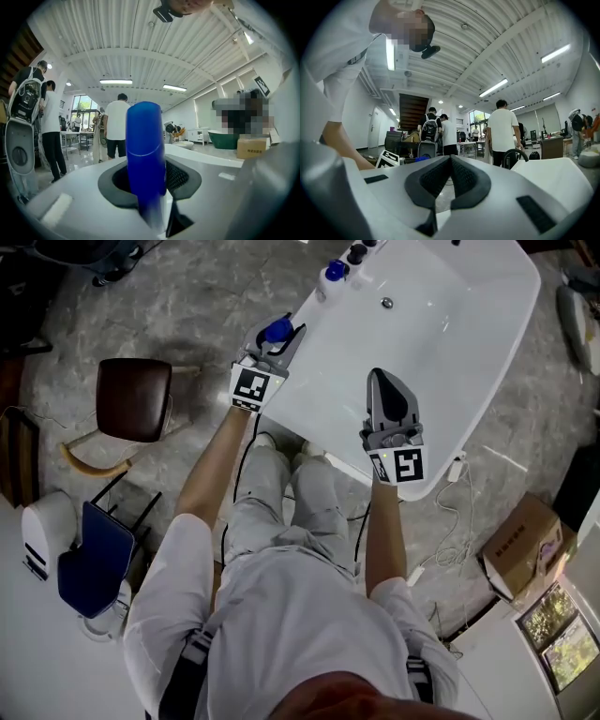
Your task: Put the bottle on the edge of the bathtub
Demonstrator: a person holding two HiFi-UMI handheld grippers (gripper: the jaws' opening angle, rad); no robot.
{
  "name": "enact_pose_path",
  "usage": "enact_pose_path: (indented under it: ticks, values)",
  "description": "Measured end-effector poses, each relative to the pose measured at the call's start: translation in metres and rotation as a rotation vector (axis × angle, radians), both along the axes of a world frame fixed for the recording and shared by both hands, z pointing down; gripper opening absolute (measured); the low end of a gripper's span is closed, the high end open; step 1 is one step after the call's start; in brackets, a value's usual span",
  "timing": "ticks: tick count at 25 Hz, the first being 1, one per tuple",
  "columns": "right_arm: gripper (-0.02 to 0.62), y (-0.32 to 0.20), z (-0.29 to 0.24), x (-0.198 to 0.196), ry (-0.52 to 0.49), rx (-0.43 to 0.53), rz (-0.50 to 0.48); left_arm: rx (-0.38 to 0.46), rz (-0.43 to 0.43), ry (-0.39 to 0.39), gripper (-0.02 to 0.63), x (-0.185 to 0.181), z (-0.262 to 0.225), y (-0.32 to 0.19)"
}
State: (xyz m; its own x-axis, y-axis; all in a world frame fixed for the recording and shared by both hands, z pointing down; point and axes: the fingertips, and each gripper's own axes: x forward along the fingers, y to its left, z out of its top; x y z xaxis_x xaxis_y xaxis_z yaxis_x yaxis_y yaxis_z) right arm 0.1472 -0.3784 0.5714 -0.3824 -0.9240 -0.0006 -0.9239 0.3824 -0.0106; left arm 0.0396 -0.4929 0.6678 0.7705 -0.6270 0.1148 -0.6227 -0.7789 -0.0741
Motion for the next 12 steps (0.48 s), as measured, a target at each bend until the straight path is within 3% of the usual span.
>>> enact_pose_path:
  ticks: [12]
  values:
    - [0.000, 0.002, 0.042, -0.006, 0.017, 0.004, 0.025, -0.076, 0.050, -0.019, 0.127, 0.019, 0.093, -0.029]
